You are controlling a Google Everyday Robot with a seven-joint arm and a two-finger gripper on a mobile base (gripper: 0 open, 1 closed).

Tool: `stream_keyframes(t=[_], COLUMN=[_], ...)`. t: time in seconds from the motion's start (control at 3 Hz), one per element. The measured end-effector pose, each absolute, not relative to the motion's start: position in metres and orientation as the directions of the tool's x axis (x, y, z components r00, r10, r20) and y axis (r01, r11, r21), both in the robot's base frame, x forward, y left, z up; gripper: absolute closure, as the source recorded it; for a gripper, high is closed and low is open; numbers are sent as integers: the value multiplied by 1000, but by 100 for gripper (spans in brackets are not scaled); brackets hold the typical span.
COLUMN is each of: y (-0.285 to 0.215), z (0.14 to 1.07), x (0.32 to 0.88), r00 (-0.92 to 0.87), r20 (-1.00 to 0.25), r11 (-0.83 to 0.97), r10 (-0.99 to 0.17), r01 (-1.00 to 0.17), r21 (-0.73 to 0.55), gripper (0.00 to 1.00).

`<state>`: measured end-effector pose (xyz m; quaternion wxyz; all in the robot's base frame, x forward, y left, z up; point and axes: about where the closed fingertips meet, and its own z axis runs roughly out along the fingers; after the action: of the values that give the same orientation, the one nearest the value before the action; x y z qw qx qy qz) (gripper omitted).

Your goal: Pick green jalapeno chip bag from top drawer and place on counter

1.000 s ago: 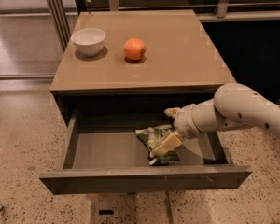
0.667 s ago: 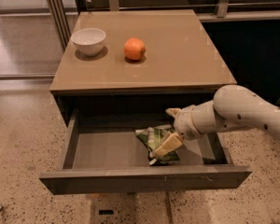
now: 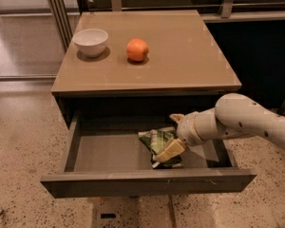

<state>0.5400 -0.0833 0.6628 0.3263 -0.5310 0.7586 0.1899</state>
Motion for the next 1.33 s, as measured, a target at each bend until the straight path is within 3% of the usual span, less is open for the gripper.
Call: stream_keyframes(t=[0.33, 0.67, 1.33], y=[-85, -85, -85], z=[643, 621, 621], x=[543, 544, 544], r00=[-240, -259, -259], r20=[-687, -674, -674], r11=[373, 373, 373], r10=[-686, -692, -692], r01=[-927, -927, -927], r21=[-49, -27, -26], gripper=[8, 26, 72])
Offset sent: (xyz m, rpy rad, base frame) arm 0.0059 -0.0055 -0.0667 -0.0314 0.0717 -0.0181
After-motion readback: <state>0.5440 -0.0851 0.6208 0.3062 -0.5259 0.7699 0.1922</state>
